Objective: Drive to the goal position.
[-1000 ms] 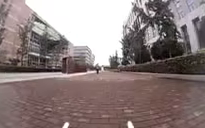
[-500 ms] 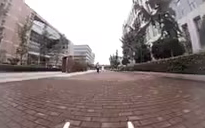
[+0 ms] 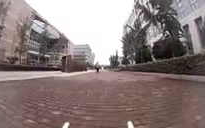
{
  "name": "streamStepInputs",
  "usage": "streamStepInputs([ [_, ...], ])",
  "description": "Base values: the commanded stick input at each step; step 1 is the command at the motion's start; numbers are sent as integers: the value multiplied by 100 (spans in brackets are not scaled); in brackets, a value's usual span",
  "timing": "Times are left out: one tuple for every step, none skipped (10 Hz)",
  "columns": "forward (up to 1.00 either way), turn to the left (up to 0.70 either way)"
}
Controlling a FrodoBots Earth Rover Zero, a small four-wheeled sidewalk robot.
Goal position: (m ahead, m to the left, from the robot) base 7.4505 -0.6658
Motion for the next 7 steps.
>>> streamStepInputs([
  [45, 0],
  [45, 0],
  [45, 0],
  [45, 0],
  [45, 0],
  [45, 0],
  [45, 0],
])
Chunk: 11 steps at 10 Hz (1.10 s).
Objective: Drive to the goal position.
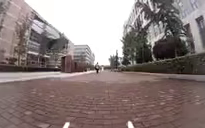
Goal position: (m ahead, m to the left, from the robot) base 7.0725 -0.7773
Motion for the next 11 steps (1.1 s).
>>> streamStepInputs([
  [45, 0],
  [45, 0],
  [45, 0],
  [45, 0],
  [45, 0],
  [45, 0],
  [45, 0],
  [45, 0],
  [45, 0],
  [45, 0],
  [45, 0],
])
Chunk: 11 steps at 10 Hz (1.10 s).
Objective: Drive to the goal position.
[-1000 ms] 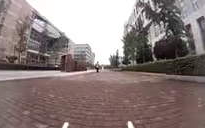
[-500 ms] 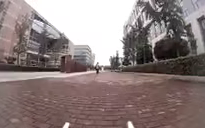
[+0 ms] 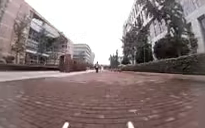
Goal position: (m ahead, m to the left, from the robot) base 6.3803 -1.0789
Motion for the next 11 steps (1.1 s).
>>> streamStepInputs([
  [45, 0],
  [45, 0],
  [45, 0],
  [45, 0],
  [45, 0],
  [45, 0],
  [45, 0],
  [45, 0],
  [45, 0],
  [45, 0],
  [45, 0],
])
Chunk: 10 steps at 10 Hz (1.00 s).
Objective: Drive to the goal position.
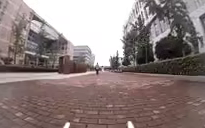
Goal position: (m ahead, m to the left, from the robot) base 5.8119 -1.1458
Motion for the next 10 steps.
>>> streamStepInputs([
  [45, 0],
  [45, 0],
  [45, 0],
  [45, 0],
  [45, 0],
  [45, 0],
  [45, 0],
  [45, 0],
  [45, 0],
  [45, 0],
])
